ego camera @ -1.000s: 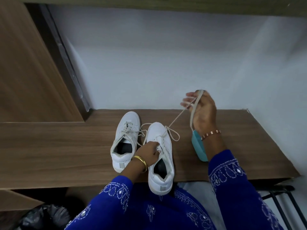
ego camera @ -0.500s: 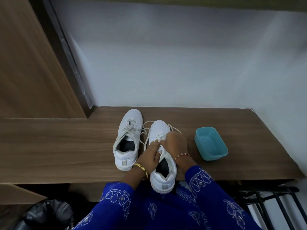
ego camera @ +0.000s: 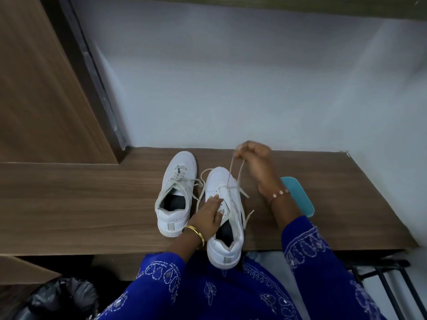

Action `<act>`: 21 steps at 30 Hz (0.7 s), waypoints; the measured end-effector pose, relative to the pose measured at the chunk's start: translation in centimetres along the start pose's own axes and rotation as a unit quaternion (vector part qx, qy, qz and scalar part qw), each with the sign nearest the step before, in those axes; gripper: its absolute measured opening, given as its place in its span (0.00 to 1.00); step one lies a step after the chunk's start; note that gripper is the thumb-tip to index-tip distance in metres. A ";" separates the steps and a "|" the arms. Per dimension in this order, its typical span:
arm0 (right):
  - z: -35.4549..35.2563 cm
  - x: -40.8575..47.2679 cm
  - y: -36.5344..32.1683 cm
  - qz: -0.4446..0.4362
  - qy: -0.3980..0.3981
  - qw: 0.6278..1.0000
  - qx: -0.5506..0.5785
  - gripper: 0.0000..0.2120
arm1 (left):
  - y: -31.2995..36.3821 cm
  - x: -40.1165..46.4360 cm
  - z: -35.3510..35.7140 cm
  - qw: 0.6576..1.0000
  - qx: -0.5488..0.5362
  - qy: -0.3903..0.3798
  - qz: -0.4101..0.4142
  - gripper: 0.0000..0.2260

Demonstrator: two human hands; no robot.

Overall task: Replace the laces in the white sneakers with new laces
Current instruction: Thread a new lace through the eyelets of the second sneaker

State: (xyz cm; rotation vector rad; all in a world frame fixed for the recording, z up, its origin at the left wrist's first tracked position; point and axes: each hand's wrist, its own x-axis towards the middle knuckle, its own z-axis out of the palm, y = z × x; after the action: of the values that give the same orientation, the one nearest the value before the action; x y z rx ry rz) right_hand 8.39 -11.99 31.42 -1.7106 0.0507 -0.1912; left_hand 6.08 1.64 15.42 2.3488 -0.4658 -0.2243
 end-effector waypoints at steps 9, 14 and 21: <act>-2.7 -0.1 0.2 0.072 0.062 0.989 0.110 0.15 | 0.0 -0.1 0.0 1.000 0.007 0.003 0.000 0.21; -4.2 -0.7 4.8 0.131 0.077 0.979 -0.135 0.15 | -0.1 -0.1 0.0 1.000 0.011 0.001 0.001 0.21; -5.1 -0.9 3.1 0.094 0.094 0.990 -0.048 0.17 | -0.1 -0.2 0.1 1.000 0.008 0.012 0.006 0.21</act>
State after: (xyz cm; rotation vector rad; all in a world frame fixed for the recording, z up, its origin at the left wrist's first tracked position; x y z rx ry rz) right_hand 6.98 -17.32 29.01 -1.7667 0.3649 -0.2108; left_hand 5.89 1.71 15.31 2.3607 -0.4718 -0.1883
